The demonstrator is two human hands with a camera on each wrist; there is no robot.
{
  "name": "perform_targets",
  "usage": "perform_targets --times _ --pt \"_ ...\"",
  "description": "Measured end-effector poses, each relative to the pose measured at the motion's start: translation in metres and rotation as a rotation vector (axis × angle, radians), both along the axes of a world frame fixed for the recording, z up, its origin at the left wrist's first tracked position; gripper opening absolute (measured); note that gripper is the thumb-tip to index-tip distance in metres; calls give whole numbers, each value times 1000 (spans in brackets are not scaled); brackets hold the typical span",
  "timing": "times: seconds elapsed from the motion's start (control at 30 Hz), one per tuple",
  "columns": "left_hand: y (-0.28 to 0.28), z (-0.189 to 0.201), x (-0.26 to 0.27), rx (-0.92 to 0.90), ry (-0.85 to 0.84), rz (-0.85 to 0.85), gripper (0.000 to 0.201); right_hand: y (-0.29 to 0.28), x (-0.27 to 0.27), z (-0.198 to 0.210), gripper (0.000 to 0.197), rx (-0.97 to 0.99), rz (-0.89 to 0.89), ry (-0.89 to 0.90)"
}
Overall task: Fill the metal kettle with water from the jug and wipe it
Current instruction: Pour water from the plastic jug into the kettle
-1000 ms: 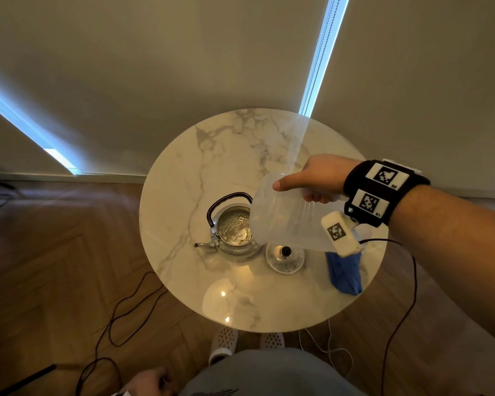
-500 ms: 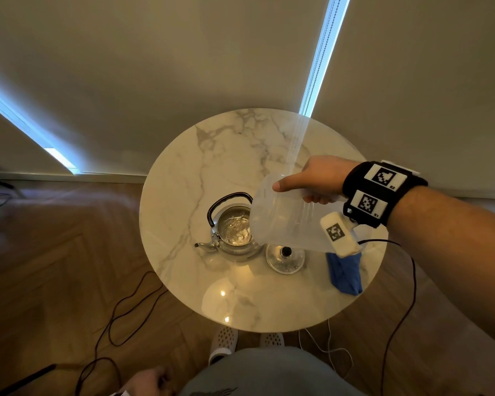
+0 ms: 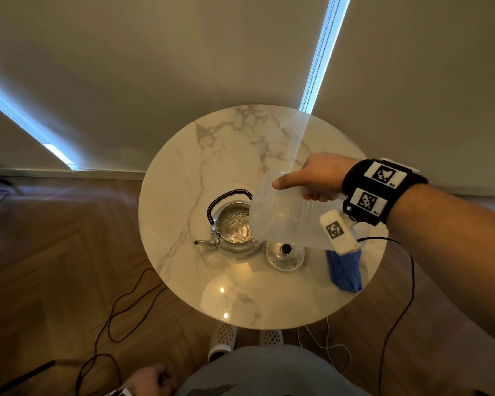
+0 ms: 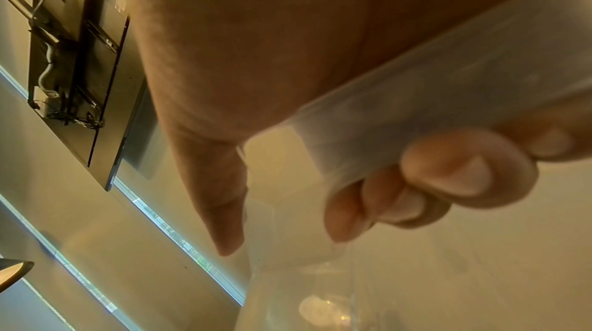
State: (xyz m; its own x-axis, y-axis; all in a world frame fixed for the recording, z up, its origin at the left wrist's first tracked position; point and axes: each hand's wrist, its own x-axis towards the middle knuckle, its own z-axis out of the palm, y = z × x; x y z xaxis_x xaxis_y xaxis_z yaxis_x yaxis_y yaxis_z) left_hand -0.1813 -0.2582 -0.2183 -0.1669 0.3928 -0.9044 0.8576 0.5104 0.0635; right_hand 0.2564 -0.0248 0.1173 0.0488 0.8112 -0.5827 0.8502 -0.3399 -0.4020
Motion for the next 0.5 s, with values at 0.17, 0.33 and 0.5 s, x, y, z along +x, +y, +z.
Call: perform_targets --times 0.17,0.33,0.5 --pt "0 13 2 -15 -34 -34 21 0 -1 1 65 -1 5 1" --pt "3 14 -2 -39 -29 -151 25 2 -1 1 67 -12 7 16" --pt "1 29 9 47 -43 -143 10 3 -1 1 69 -6 24 -30"
